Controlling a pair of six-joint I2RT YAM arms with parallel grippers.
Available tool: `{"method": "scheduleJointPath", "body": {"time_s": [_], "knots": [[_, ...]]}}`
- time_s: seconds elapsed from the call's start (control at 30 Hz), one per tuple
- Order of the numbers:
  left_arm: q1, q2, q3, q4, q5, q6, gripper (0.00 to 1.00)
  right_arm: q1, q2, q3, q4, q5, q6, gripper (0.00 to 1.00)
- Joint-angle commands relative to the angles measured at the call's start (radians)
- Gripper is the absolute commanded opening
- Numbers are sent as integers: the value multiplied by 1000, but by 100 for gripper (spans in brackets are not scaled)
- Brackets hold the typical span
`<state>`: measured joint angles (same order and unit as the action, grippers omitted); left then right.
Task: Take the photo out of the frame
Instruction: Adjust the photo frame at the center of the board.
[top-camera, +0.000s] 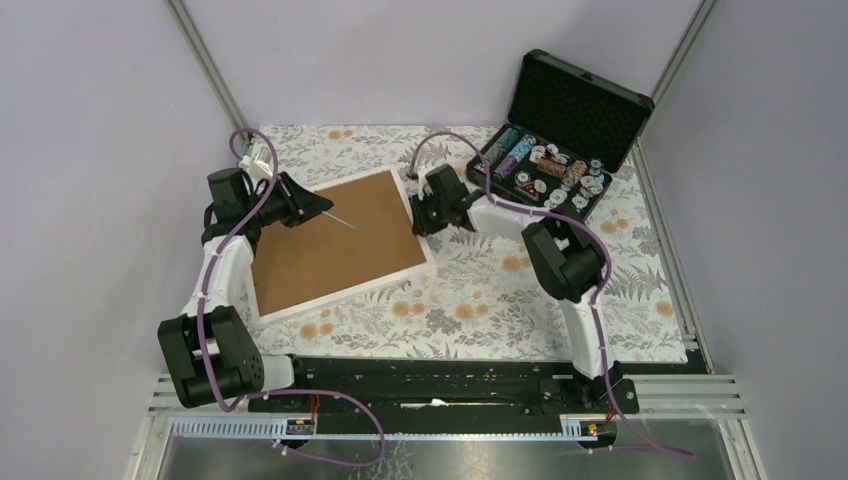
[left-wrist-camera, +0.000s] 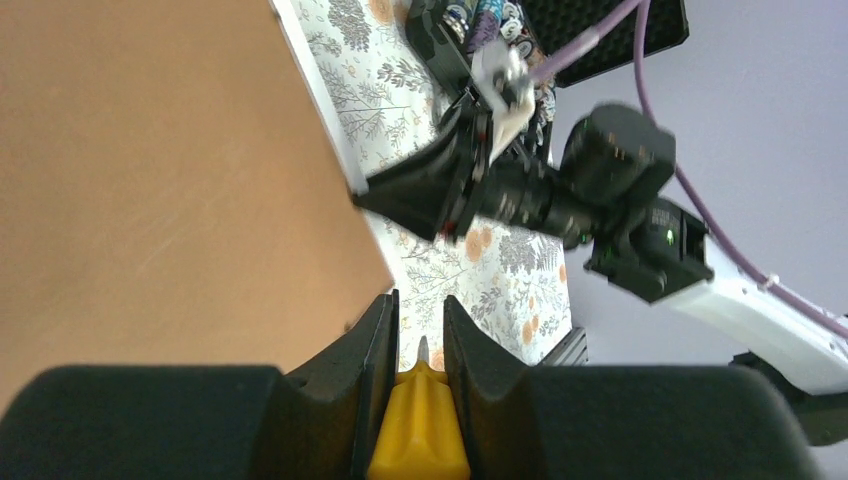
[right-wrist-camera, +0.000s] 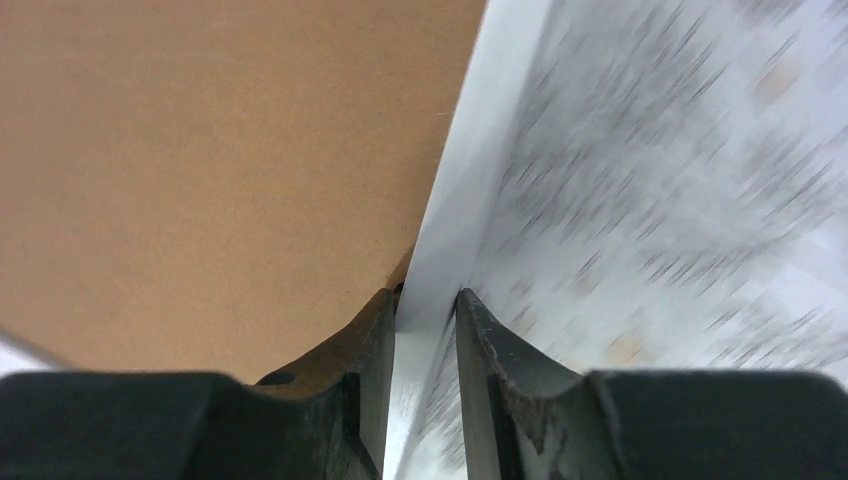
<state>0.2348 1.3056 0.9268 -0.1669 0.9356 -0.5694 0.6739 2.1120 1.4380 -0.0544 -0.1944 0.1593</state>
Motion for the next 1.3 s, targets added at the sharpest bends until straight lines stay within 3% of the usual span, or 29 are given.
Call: {"method": "scheduleJointPath", "body": {"time_s": [0.0, 0.07, 0.13, 0.17, 0.23, 0.33, 0.47, 0.57, 0.63, 0.73, 1.0, 1.27], "knots": [[34, 9, 23, 22, 48, 44, 0, -84, 175, 224, -98, 59, -240, 9], [55, 14, 42, 27, 59, 41, 0, -85, 195, 336, -98, 59, -240, 9], [75, 18, 62, 30, 69, 39, 0, -86, 172, 402, -159, 37, -308, 57], [83, 20, 72, 30, 71, 38, 0, -84, 151, 421, -154, 40, -302, 66], [97, 21, 84, 32, 81, 39, 0, -84, 92, 420, -146, 23, -295, 72], [113, 23, 86, 29, 91, 44, 0, -58, 4, 373, -159, 12, -286, 76], [134, 12, 66, 58, 100, 22, 0, 15, -101, 249, -174, 171, -138, 77], [144, -2, 42, 90, 107, -3, 0, 19, -176, 120, -174, 171, -138, 77], [147, -7, 33, 97, 111, -11, 0, 20, -220, 17, -165, 264, 179, 76], [149, -13, 24, 111, 118, -27, 0, 19, -248, -82, -160, 285, 295, 74], [158, -24, -4, 149, 126, -60, 0, 20, -198, -110, -164, 318, 493, 74], [169, -28, -49, 152, 146, -59, 0, 20, -67, -32, -152, 332, 600, 73]]}}
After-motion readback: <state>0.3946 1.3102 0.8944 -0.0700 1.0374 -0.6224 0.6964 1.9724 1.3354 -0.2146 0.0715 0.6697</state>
